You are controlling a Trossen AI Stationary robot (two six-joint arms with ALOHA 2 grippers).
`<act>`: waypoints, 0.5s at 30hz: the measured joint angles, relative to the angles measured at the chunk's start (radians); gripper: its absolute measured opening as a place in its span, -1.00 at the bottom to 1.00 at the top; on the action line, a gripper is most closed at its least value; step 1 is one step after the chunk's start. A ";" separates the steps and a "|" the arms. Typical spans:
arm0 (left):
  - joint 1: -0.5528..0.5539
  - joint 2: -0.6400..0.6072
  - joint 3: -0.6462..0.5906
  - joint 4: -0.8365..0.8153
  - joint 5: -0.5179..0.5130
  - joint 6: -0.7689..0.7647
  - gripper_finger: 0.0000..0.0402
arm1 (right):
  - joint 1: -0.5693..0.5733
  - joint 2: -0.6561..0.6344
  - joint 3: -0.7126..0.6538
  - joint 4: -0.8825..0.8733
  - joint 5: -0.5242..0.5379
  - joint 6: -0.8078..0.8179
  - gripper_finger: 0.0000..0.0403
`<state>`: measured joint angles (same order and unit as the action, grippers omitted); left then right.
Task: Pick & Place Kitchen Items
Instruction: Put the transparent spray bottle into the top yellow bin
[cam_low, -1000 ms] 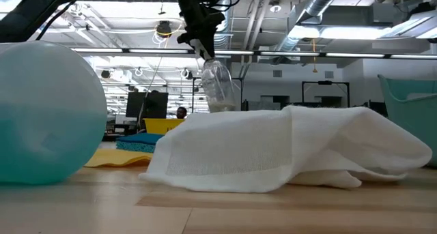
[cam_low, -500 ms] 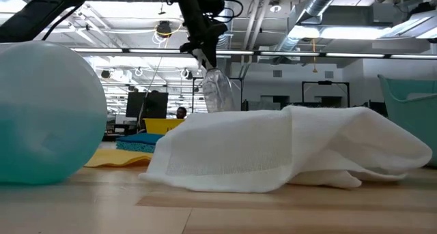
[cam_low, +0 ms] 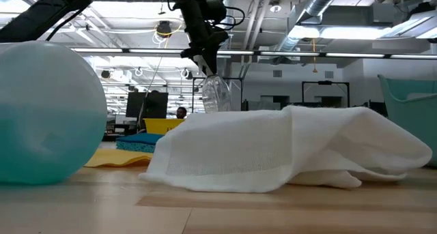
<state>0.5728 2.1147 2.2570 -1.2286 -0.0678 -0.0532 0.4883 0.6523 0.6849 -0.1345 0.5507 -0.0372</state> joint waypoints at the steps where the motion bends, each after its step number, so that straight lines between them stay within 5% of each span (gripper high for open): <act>1: 0.000 0.000 0.000 0.001 0.000 0.000 -0.35 | 0.000 0.000 0.000 0.000 0.000 0.000 -0.47; 15: 0.003 0.000 0.000 0.013 0.014 0.000 -0.35 | 0.000 0.000 0.000 0.000 0.000 0.000 -0.47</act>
<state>0.5755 2.1147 2.2570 -1.2160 -0.0538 -0.0528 0.4885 0.6521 0.6849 -0.1348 0.5507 -0.0372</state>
